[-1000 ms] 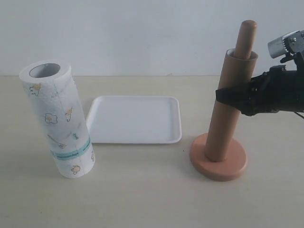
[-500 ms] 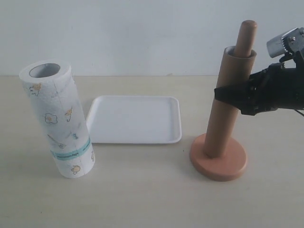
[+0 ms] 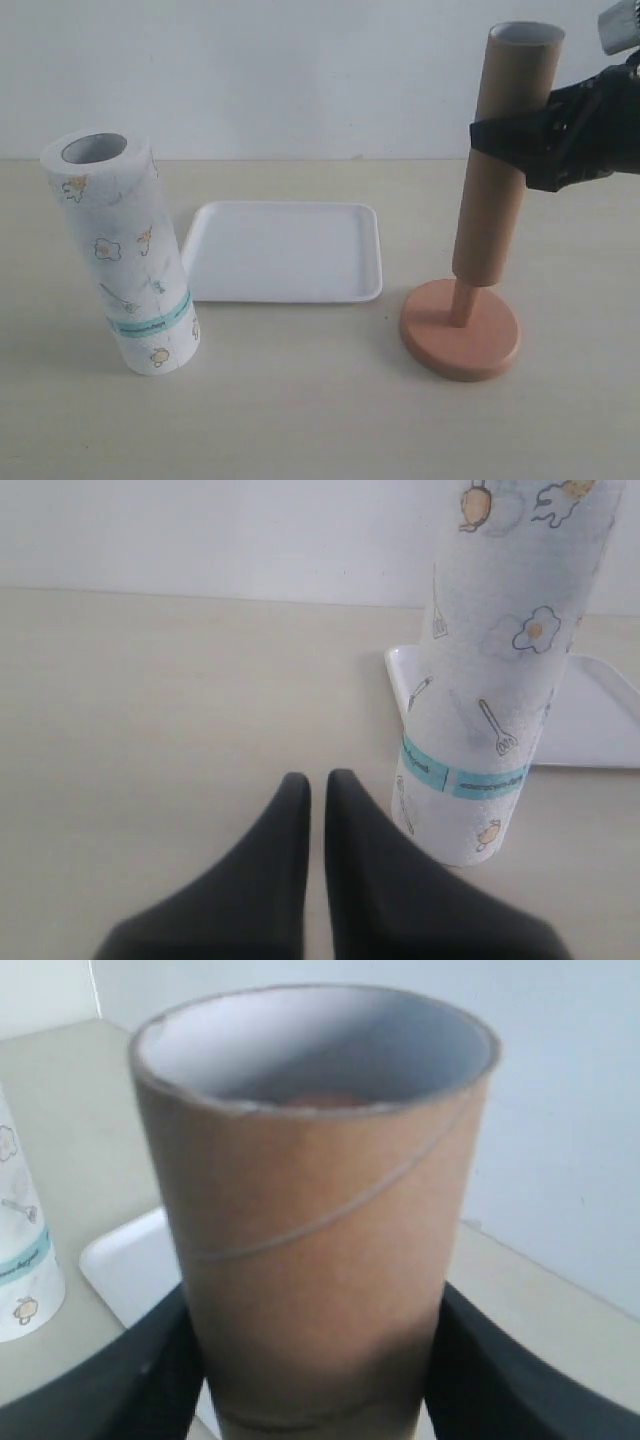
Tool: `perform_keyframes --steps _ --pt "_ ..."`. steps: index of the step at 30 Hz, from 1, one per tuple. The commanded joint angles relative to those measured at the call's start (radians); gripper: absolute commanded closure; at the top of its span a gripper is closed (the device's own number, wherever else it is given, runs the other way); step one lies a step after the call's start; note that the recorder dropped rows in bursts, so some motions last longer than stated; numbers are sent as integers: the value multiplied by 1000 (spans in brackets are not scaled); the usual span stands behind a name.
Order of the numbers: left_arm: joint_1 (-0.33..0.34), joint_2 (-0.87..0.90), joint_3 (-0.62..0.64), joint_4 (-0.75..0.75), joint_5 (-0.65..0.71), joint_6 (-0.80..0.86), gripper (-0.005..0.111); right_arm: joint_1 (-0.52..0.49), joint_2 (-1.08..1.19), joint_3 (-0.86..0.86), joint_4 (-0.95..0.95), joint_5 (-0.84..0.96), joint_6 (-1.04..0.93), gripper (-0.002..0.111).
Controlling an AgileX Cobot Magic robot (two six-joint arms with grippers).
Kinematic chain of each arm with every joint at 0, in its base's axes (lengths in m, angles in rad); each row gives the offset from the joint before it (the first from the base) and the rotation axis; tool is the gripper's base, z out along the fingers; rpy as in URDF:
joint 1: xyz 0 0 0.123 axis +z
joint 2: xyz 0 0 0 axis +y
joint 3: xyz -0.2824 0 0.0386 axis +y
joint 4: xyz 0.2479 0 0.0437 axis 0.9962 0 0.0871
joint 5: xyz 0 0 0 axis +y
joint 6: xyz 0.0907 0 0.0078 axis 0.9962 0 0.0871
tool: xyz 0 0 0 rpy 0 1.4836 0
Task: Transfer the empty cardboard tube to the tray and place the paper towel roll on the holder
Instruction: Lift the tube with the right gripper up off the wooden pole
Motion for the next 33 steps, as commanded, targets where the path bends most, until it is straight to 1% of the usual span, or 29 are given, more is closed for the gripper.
perform_keyframes --steps 1,11,15,20,24,33 --pt "2 -3 3 -3 -8 -8 102 0 -73 -6 8 -33 18 108" --pt "2 -3 3 -3 -8 -8 102 0 -213 -6 8 -73 70 108" --pt "2 -3 3 -3 -8 -8 102 0 -270 -14 8 -136 111 108" --pt "2 -3 3 -3 -8 -8 102 0 -286 -87 4 -125 190 108" --pt "2 -3 3 -3 -8 -8 102 0 -286 -159 -96 -124 327 108" --pt "2 -3 3 -3 -8 -8 102 0 -286 -278 -157 -109 443 108"
